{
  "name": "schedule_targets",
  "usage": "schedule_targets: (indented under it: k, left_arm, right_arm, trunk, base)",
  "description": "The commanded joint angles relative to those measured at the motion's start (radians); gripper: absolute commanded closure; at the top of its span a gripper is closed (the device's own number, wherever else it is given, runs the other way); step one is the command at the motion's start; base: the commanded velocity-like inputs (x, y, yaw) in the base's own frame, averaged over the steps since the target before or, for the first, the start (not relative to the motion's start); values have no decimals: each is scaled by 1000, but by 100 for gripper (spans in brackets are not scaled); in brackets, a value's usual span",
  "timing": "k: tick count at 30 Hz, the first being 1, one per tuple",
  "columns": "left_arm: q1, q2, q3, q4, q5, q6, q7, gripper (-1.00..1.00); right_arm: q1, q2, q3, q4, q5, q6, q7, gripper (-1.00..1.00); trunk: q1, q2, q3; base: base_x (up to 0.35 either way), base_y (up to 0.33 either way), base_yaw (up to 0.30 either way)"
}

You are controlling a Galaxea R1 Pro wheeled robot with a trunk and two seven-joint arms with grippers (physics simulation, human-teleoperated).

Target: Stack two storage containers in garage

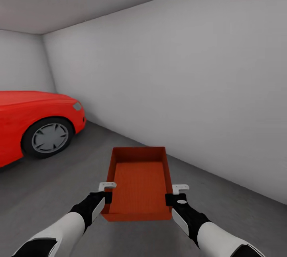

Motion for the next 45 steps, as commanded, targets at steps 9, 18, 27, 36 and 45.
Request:
schedule_targets:
  k: [9,18,27,36,45]
  left_arm:
    - [1,13,1,-1,-1,7,5,100]
    - [1,13,1,-1,-1,7,5,100]
    - [1,14,1,-2,-2,7,5,100]
    - [1,14,0,-2,-3,7,5,100]
    - [1,13,-1,-2,-4,7,5,100]
  right_arm:
    - [-2,-1,-12,-37,4,6,-3,100]
    - [-2,-1,-12,-37,4,6,-3,100]
    - [-2,-1,-12,-37,4,5,-3,100]
    - [-3,-1,-12,-37,4,5,-3,100]
    - [-2,-1,-13,-37,4,5,-3,100]
  trunk:
    - [1,-2,-2]
    - [1,-2,-2]
    - [1,-2,-2]
    - [1,-2,-2]
    - [1,-2,-2]
  base:
    - [323,0,-289]
    - [323,0,-289]
    - [281,0,-289]
    - [19,0,-289]
    - [0,0,-289]
